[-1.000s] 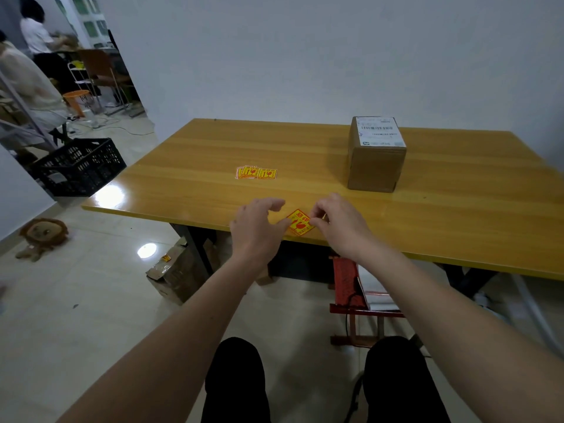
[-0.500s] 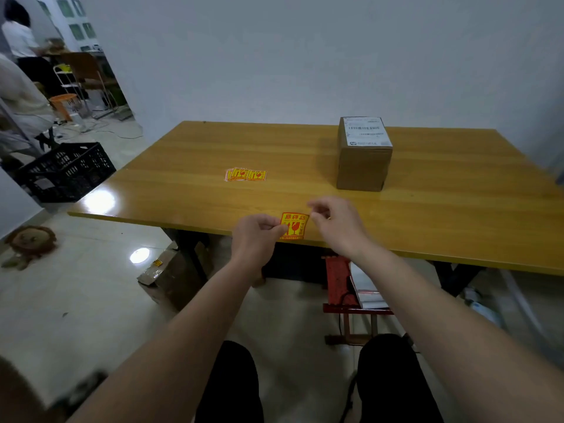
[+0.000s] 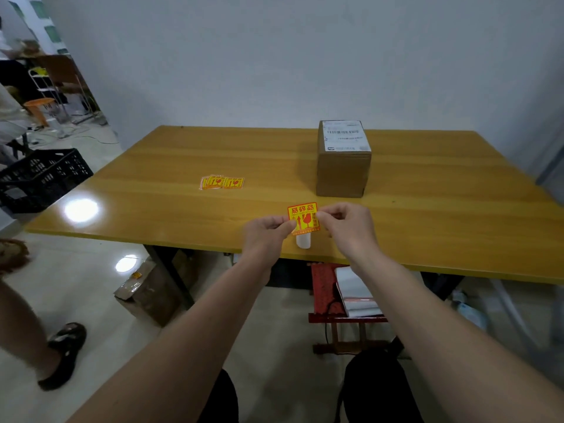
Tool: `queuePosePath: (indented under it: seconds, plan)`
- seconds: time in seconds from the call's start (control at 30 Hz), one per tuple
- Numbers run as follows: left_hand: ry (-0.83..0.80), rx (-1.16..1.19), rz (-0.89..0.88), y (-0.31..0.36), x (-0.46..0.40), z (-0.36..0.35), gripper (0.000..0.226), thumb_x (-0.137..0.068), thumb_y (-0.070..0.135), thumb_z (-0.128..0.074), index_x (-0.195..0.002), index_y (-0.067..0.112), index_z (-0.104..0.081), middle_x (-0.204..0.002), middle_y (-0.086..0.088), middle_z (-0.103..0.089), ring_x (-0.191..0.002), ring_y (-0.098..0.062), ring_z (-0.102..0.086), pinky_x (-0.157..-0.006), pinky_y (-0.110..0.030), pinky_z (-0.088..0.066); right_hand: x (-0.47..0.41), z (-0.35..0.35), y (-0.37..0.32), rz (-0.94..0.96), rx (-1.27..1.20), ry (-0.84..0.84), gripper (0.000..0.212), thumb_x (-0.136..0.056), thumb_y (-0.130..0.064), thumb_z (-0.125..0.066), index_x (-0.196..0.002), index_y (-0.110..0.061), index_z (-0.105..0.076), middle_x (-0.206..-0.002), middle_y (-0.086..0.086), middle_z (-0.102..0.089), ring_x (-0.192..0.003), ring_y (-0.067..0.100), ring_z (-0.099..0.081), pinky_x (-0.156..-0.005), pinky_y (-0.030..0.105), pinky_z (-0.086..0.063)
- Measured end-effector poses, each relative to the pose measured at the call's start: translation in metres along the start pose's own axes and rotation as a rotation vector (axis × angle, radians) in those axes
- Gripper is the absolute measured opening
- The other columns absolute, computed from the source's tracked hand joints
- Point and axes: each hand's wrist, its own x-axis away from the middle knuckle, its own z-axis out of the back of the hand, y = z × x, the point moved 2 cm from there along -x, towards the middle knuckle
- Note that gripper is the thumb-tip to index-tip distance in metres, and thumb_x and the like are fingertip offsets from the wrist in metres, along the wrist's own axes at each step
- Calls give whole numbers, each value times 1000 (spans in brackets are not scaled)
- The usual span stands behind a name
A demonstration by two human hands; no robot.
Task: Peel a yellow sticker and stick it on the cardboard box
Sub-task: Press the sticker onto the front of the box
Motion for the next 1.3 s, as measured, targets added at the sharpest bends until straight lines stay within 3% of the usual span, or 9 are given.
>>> queuePosePath:
  seconds: [0.1, 0.23, 0.4, 0.53, 0.67, 0.8, 0.9, 1.1, 1.3]
  plan:
    - [-22, -36, -16, 1, -12, -17, 12, -90, 19, -63, -92, 12, -72, -75, 10, -64, -71, 1, -53, -63, -18, -38, -16, 11, 8, -12, -10, 13, 7, -85, -14, -68, -78, -10, -70, -71, -2, -61, -63, 7, -52, -66, 26, -45]
    - [-25, -34, -8, 2, -36, -40, 17, -91, 24, -61, -78, 19, -70, -72, 3, -62, -69, -7, -52, -66, -22, -43, -38, 25, 16, -6, -30, 2, 20, -82, -12, -71, -65, -18, -63, -66, -2, -59, -61, 8, -50, -63, 26, -45]
    - [-85, -30, 14, 10, -68, -67, 21, -92, 25, -58, -94, 11, -74, -79, -2, -67, -70, -10, -54, -63, -20, -42, -70, 47, 20, 23, -53, 10, 16, -81, -11, -72, -69, -18, -65, -70, -3, -60, -62, 5, -49, -63, 20, -41]
    - [-31, -223, -145, 23, -93, -82, 26, -92, 26, -56, -110, 13, -70, -109, -7, -72, -101, -17, -63, -86, -30, -49, -98, 55, 28, 24, -62, 79, 20, -79, -13, -74, -65, -24, -66, -89, 9, -66, -73, 10, -53, -73, 27, -45]
    - [104, -579, -373, 34, -113, -88, 45, -90, 24, -59, -134, 19, -49, -135, 2, -55, -128, -22, -44, -104, -36, -39, -122, 60, 33, -5, -99, 138, 24, -77, -13, -76, -61, -27, -66, -91, 11, -65, -70, 5, -54, -67, 19, -41]
    - [116, -747, -569, 46, -128, -100, 54, -90, 17, -58, -141, 22, -41, -151, 6, -38, -140, -22, -26, -114, -39, -26, -139, 60, 34, -13, -41, 195, 18, -76, -16, -77, -66, -26, -67, -135, 5, -47, -125, 15, -43, -100, 25, -33]
    - [58, -789, -616, 50, -139, -108, 54, -90, 15, -58, -141, 22, -40, -151, 5, -40, -139, -21, -27, -113, -43, -27, -149, 56, 34, -6, -28, 170, 16, -77, -18, -77, -68, -27, -68, -150, 1, -35, -140, 19, -29, -111, 30, -25]
    - [54, -780, -611, 44, -148, -112, 53, -90, 20, -59, -139, 26, -43, -147, 8, -43, -135, -17, -34, -110, -40, -31, -161, 50, 36, 15, -120, 148, 24, -75, -13, -77, -61, -29, -66, -139, 4, -49, -131, 21, -44, -111, 39, -35]
    - [107, -744, -635, 43, -152, -116, 46, -90, 20, -59, -135, 24, -49, -144, 7, -48, -129, -18, -42, -104, -36, -36, -162, 50, 38, 12, -166, 153, 23, -78, -10, -75, -63, -25, -65, -133, 2, -52, -123, 18, -50, -92, 25, -39]
